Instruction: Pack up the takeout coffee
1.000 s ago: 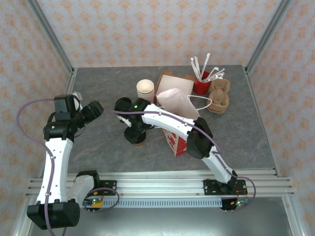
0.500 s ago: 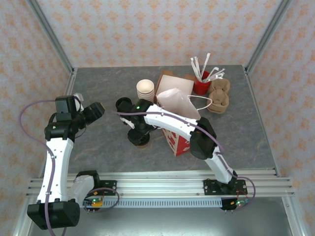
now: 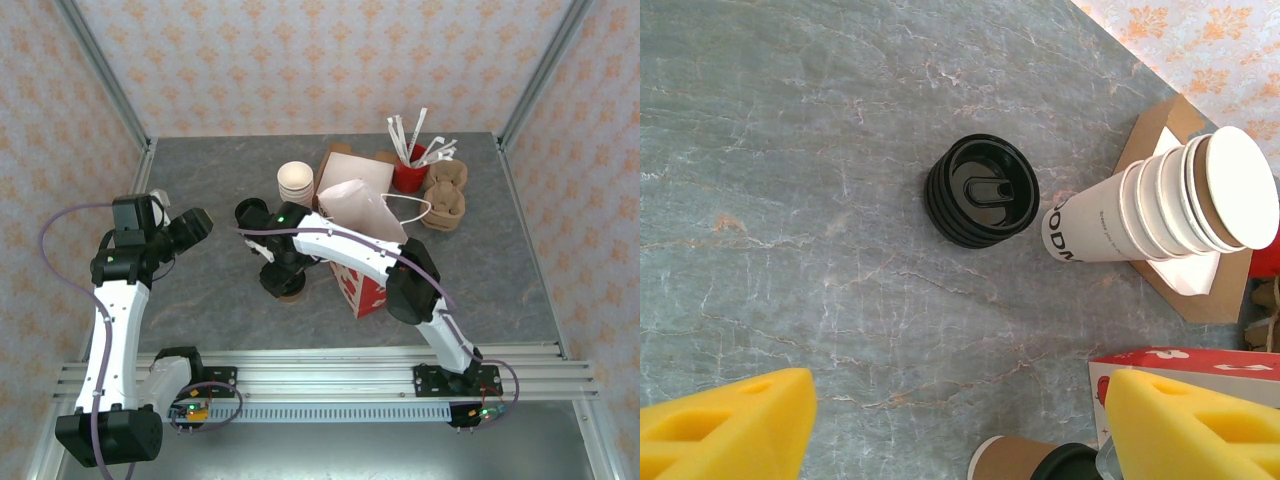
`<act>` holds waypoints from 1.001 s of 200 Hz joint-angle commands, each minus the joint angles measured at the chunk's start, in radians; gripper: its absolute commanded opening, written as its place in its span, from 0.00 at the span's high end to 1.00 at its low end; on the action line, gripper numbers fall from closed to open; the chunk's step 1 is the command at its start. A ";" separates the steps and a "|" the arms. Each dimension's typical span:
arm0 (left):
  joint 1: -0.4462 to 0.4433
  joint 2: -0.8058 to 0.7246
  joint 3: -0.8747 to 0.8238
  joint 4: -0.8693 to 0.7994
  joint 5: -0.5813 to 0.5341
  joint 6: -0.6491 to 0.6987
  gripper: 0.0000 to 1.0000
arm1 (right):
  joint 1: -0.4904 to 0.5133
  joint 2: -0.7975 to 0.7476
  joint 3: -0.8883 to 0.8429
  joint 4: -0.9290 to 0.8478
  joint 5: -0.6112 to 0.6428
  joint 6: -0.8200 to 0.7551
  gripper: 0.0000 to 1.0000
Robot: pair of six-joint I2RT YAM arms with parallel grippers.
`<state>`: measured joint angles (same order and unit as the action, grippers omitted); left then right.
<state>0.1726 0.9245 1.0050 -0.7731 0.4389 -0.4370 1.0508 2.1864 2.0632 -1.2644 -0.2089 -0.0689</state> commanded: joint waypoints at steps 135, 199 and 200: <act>0.007 -0.015 -0.023 0.018 0.026 0.018 0.23 | -0.004 0.027 0.031 -0.051 0.033 -0.009 0.21; 0.006 -0.016 -0.025 0.020 0.027 0.017 0.23 | -0.004 0.043 0.046 -0.070 0.033 -0.018 0.21; 0.006 -0.016 -0.025 0.020 0.028 0.017 0.23 | -0.003 0.043 0.047 -0.070 0.033 -0.018 0.20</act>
<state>0.1726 0.9245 0.9916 -0.7719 0.4496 -0.4366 1.0508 2.1975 2.0800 -1.2804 -0.2058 -0.0696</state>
